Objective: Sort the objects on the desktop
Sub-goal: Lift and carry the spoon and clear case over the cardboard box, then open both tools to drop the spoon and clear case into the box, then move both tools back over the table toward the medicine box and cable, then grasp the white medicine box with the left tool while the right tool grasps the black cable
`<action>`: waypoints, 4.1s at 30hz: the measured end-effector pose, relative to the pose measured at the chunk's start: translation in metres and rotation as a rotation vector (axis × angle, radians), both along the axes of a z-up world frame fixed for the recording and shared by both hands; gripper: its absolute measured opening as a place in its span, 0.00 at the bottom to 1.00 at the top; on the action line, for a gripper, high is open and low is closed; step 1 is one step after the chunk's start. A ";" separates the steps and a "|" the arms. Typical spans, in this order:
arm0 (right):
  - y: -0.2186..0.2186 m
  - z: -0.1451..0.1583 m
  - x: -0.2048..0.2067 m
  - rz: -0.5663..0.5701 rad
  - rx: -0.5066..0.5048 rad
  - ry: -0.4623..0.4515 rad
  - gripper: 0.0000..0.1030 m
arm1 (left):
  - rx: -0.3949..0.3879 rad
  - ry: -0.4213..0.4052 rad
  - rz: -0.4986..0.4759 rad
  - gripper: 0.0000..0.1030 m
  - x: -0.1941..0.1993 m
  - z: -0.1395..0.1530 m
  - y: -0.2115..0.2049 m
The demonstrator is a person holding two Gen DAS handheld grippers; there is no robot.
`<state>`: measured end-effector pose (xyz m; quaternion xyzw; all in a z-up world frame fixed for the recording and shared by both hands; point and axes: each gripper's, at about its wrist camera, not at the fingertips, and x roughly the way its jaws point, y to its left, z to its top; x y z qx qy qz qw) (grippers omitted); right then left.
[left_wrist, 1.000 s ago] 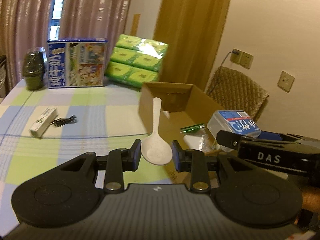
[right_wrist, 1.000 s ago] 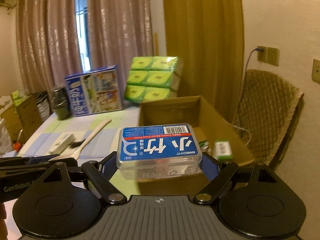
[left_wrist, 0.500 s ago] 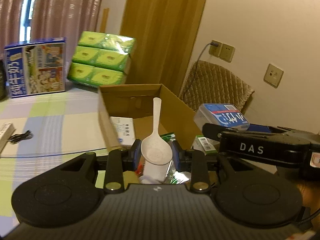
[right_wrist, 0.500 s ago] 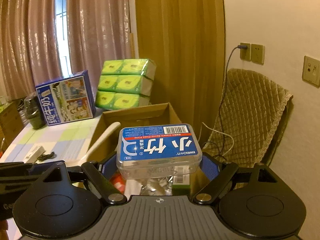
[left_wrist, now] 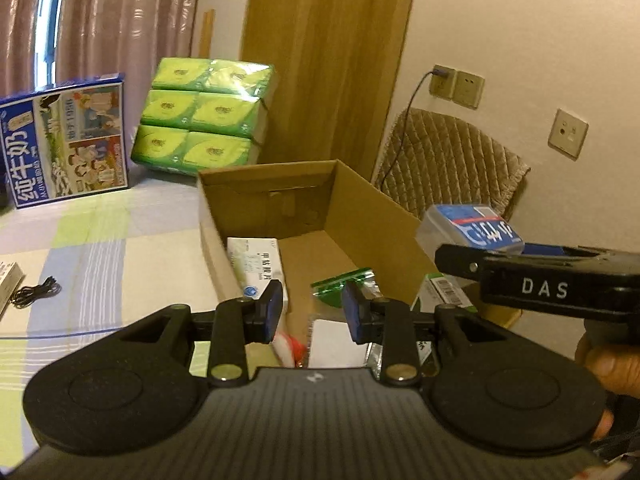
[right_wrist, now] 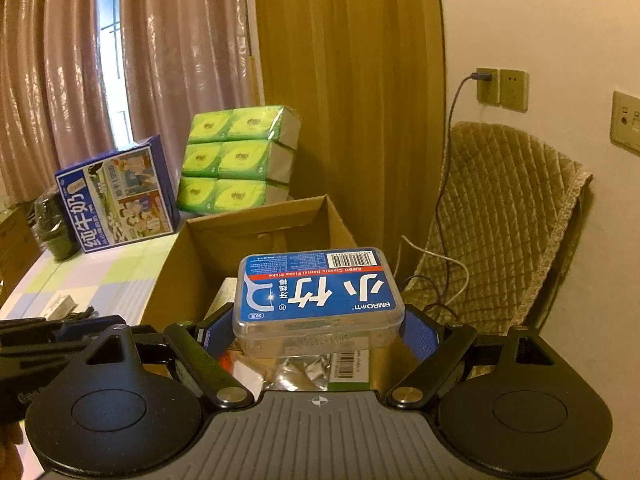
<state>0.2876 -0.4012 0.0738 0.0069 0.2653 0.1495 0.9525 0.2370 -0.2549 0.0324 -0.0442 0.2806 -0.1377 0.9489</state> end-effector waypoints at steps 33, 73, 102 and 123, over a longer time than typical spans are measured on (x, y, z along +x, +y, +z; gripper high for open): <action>0.026 0.022 -0.034 0.056 0.084 0.001 0.89 | -0.010 -0.007 0.159 0.76 -0.065 0.010 0.087; 0.178 0.009 -0.109 0.405 -0.012 -0.017 0.97 | 0.105 0.031 0.351 0.99 -0.132 0.009 0.244; 0.309 -0.066 -0.028 0.728 -0.290 -0.048 0.96 | 0.180 0.029 0.418 0.99 -0.044 -0.053 0.331; 0.395 -0.122 0.061 0.960 -0.489 -0.086 0.61 | 0.203 0.098 0.259 0.72 0.061 -0.109 0.356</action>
